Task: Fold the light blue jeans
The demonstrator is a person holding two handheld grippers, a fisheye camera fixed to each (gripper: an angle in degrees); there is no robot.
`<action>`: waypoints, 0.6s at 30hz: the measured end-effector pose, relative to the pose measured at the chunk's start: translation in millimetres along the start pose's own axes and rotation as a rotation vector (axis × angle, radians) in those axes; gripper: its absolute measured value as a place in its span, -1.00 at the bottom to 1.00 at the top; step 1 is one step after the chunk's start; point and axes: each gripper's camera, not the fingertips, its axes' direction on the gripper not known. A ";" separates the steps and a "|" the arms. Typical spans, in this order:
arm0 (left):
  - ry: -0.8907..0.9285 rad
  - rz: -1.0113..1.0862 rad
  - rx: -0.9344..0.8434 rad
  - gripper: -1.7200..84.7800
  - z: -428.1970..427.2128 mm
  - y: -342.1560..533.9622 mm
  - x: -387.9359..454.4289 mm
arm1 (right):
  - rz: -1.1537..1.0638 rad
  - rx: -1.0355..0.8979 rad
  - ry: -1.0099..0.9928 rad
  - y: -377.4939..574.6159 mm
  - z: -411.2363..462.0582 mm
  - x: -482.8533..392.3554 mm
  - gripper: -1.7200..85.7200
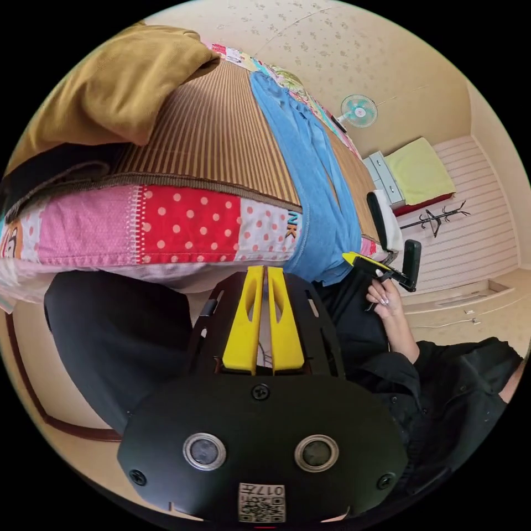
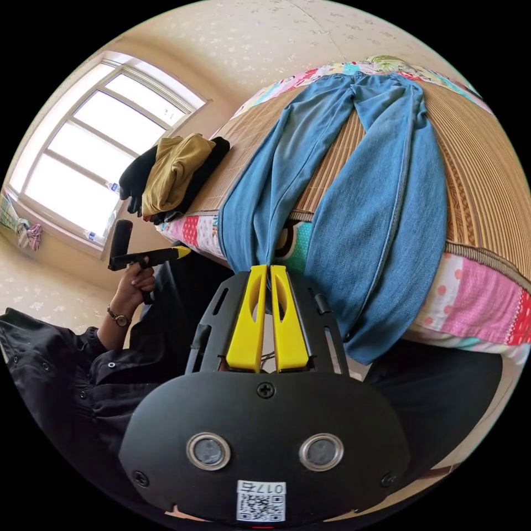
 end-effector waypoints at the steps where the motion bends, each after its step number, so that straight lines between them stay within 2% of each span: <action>1: 0.001 0.021 -0.023 -0.81 10.8 -7.1 8.0 | 0.001 0.000 0.008 2.6 0.7 -3.9 -0.93; 5: -0.046 0.055 -0.074 -0.74 44.4 -28.4 29.8 | -0.007 -0.006 0.026 8.9 1.6 -16.2 -0.93; 9: -0.148 -0.006 -0.136 -0.83 71.5 -39.9 31.4 | 0.011 -0.017 0.016 14.7 3.5 -25.3 -0.93; 14: 0.003 -0.008 -0.132 -0.95 51.3 -24.8 21.2 | -0.003 -0.012 0.016 24.1 -0.5 -39.2 -0.93; 16: 0.103 0.071 -0.052 -0.97 25.1 -8.2 24.2 | -0.040 0.010 -0.040 29.5 -5.4 -47.0 -0.92; 18: 0.179 0.059 0.000 -0.97 9.0 4.5 13.6 | -0.059 0.029 -0.083 34.2 -7.4 -49.6 -0.92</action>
